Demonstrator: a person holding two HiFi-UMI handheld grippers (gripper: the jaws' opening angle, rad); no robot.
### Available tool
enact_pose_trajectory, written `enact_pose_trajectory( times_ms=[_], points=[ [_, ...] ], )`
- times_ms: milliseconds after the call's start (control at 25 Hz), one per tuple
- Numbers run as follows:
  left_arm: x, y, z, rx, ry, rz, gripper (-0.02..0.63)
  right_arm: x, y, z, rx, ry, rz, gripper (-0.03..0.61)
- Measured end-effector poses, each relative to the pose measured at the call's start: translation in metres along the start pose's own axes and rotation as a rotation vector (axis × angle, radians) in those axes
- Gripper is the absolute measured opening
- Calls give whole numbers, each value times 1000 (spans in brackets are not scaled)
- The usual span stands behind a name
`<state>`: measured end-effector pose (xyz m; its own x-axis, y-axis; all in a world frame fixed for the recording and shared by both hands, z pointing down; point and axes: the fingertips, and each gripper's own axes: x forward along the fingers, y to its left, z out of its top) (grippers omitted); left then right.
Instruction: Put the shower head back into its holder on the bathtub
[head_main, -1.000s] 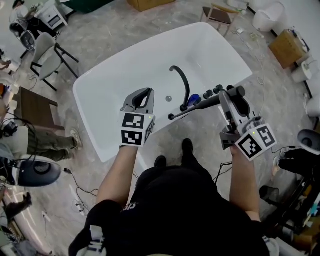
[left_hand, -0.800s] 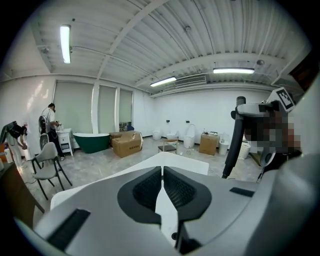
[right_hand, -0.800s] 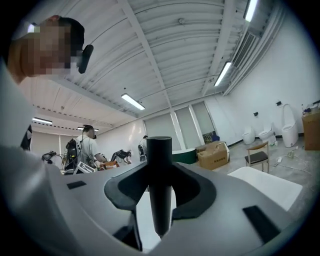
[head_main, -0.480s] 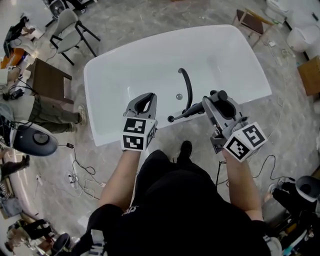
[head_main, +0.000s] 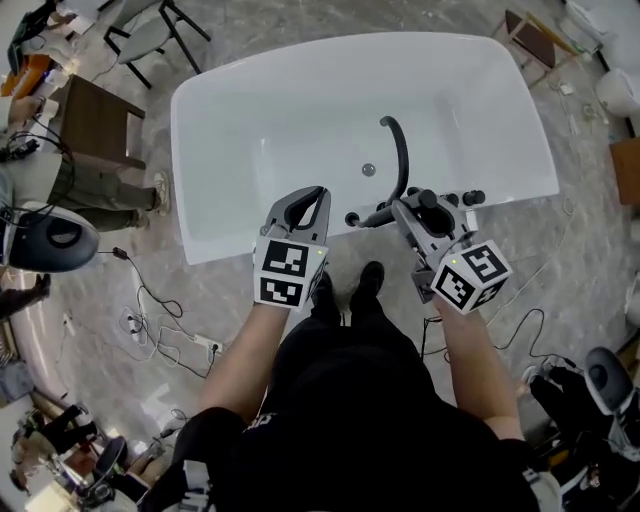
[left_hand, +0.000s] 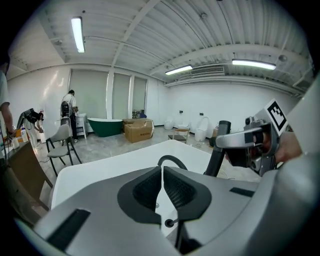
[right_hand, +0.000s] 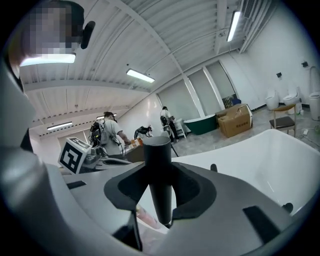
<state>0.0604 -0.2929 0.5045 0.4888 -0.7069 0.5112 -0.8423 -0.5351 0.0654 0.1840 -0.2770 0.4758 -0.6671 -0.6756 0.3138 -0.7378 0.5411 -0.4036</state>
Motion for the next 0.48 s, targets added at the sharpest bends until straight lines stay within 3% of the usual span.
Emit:
enact_pose_trajectory(
  times_ms=[480],
  points=[
    [3,0,-34,-26,-38,-86,28,34,-14,-92,6,140,-111,149]
  ],
)
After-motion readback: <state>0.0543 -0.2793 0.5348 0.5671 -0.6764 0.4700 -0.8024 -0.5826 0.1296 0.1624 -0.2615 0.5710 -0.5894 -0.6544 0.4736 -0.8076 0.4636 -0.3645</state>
